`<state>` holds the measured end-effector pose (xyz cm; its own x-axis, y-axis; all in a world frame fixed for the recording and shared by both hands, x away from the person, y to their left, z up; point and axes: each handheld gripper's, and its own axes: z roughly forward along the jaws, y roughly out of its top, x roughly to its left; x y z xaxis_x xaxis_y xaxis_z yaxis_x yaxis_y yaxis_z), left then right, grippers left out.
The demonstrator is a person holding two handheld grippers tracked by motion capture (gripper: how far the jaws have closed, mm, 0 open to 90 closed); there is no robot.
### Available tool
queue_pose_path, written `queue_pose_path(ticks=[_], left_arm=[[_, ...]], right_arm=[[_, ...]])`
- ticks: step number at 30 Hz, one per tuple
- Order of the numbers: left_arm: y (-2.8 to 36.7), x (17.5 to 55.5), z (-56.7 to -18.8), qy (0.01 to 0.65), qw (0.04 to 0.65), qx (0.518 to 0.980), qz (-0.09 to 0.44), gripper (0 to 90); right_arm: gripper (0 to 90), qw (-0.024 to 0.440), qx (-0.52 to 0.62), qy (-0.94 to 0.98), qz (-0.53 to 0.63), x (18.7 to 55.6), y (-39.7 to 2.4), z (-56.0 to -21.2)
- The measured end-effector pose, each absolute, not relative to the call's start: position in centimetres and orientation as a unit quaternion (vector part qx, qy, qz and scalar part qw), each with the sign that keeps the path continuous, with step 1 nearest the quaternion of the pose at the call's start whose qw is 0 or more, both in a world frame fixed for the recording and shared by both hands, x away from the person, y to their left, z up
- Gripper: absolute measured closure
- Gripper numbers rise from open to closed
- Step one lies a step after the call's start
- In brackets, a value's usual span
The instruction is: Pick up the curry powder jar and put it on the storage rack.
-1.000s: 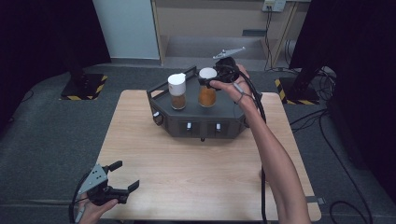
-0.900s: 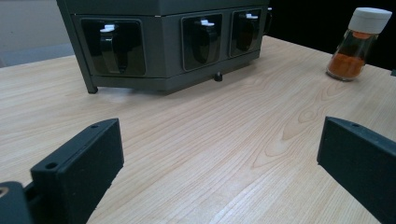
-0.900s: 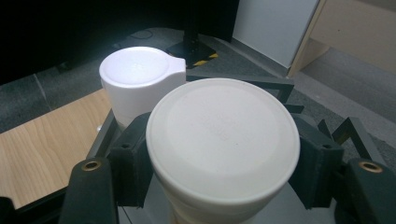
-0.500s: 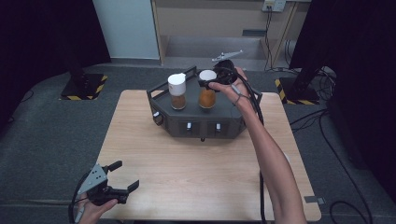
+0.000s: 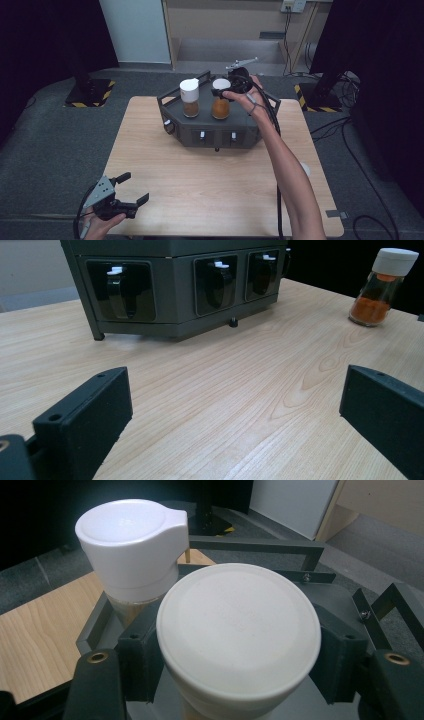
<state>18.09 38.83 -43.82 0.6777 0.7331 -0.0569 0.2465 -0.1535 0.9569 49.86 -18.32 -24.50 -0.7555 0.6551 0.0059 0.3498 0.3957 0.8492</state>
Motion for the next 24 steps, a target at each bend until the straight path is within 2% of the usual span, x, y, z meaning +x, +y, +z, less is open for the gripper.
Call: queue_pose_path(ticks=[24], left_arm=[[38.79, 18.16, -43.78, 0.334, 0.555, 0.73, 0.217, 0.0]], right_arm=[[33.3, 0.164, 0.305, 0.816, 0.462, 50.14, -18.47, -24.97]])
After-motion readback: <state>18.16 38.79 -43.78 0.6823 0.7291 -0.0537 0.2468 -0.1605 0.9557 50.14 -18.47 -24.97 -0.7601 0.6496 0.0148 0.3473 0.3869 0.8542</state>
